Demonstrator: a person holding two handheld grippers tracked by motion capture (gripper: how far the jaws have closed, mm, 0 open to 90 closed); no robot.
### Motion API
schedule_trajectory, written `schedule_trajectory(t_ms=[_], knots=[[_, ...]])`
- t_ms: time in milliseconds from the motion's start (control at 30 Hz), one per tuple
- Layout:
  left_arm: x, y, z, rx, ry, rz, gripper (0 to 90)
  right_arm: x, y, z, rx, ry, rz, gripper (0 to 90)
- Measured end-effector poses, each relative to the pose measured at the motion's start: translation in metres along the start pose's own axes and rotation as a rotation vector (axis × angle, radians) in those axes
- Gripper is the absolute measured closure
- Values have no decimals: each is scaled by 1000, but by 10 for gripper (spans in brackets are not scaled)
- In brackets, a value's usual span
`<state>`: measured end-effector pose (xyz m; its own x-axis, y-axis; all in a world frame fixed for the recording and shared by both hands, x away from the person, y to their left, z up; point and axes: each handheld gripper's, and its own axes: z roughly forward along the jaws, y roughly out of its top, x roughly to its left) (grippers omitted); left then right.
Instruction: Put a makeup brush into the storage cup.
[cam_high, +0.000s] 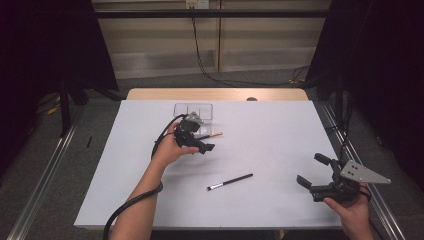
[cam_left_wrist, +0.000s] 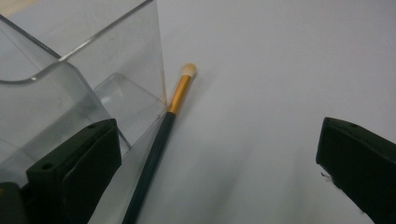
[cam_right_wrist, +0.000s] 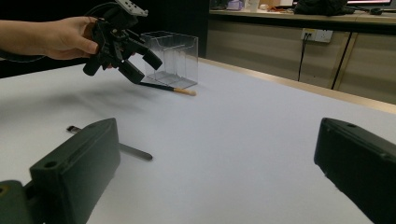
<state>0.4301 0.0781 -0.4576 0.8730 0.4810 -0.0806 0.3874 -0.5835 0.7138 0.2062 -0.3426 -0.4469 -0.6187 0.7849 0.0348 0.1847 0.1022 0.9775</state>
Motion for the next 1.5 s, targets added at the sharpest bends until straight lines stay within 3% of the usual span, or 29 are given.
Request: schedule_trajectory(t_ms=[467,633,1167,1367,1500], knots=[[3,2,12,109,-16,-2,24,0,0,0,4,2,-1,0],[4,-1,15,116,-30,-19,29,0,-1,0,5,0,-4,0],[5,-1,24,188,-41,-10,55,-1,0,-1,-3,-5,-1,0],[6,3,24,218,-29,-18,93,-1,0,-2,-2,-5,0,0],[6,5,24,216,8,-23,177,0,0,-2,-5,-3,-1,0]])
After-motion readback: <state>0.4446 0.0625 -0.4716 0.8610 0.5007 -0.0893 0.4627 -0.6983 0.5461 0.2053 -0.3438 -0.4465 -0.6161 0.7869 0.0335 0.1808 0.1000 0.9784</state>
